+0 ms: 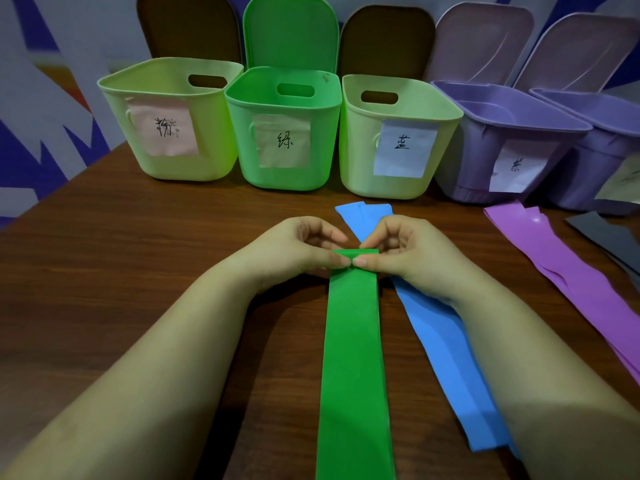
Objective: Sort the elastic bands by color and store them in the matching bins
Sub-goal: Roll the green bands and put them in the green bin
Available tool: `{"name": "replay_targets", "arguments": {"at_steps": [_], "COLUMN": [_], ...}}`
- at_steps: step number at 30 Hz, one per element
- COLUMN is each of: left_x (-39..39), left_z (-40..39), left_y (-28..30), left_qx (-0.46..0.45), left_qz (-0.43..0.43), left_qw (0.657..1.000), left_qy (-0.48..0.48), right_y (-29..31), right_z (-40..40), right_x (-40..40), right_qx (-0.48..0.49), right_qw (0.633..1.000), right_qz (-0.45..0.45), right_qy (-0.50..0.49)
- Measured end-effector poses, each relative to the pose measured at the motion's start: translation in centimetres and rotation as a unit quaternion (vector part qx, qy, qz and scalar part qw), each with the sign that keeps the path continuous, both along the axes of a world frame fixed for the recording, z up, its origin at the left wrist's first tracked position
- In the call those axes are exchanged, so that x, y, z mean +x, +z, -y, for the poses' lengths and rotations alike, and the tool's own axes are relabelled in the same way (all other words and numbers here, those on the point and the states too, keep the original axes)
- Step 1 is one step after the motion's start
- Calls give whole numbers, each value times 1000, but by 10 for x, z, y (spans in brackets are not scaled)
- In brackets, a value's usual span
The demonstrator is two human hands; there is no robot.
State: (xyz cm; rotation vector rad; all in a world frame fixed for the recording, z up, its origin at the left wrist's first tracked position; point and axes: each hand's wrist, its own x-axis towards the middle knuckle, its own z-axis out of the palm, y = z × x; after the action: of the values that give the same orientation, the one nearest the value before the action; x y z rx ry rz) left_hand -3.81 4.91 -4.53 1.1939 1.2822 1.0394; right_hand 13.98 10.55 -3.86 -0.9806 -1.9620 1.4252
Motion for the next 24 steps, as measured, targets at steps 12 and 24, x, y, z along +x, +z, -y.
{"name": "replay_targets", "arguments": {"at_steps": [12, 24], "left_x": [-3, -3], "left_z": [2, 3], "left_y": [3, 1], "left_qx": [-15, 9], "left_qz": [-43, -41], "left_qw": [998, 998], "left_qy": [-39, -40], "right_y": [0, 0], "right_z": [3, 4], "right_x": [-1, -1], "right_qx": [-4, 2], "right_qw": [1000, 998], "right_qz": [9, 54], "right_qy": [23, 38]}}
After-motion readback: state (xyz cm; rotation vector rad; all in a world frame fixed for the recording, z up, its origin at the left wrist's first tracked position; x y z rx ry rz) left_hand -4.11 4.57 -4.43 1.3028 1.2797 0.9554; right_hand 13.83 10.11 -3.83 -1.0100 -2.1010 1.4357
